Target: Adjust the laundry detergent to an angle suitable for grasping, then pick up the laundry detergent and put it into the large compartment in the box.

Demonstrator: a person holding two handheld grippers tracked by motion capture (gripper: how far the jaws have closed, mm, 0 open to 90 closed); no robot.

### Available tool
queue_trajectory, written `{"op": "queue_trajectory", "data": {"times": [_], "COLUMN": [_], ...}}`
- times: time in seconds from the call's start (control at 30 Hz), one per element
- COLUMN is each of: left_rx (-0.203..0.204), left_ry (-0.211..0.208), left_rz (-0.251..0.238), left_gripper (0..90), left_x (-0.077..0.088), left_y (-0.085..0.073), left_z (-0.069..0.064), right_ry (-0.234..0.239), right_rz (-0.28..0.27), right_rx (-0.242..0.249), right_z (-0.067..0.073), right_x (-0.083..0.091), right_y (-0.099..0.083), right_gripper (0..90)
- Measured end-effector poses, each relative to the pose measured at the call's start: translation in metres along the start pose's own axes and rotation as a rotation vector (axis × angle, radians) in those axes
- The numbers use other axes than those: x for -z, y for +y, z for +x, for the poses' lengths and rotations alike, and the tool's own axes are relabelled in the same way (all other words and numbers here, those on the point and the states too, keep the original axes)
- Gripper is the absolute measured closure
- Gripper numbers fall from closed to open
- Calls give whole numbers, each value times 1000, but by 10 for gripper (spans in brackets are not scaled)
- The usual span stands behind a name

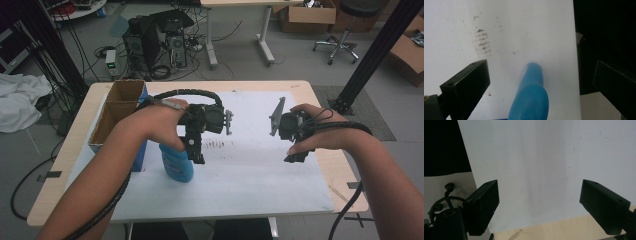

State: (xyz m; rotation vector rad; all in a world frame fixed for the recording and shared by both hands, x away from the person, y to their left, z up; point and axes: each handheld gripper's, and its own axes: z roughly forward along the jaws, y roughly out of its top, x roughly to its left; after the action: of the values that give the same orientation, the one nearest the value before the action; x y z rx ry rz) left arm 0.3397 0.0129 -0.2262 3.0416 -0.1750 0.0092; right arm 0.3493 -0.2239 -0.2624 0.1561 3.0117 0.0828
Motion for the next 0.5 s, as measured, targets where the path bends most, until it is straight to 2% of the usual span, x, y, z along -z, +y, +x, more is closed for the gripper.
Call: {"op": "queue_trajectory", "data": {"times": [0.3,0.5], "left_rx": [3,-11], "left_ry": [1,0], "left_rz": [-7,-7], "left_gripper": [17,17], "left_x": [1,0], "left_y": [-3,-2], "left_z": [3,2], "right_ry": [-1,1], "right_rz": [-1,-6], "right_rx": [-4,-9], "right_z": [-2,0], "right_x": [2,1], "right_y": [0,0], "right_gripper": [160,160]}}
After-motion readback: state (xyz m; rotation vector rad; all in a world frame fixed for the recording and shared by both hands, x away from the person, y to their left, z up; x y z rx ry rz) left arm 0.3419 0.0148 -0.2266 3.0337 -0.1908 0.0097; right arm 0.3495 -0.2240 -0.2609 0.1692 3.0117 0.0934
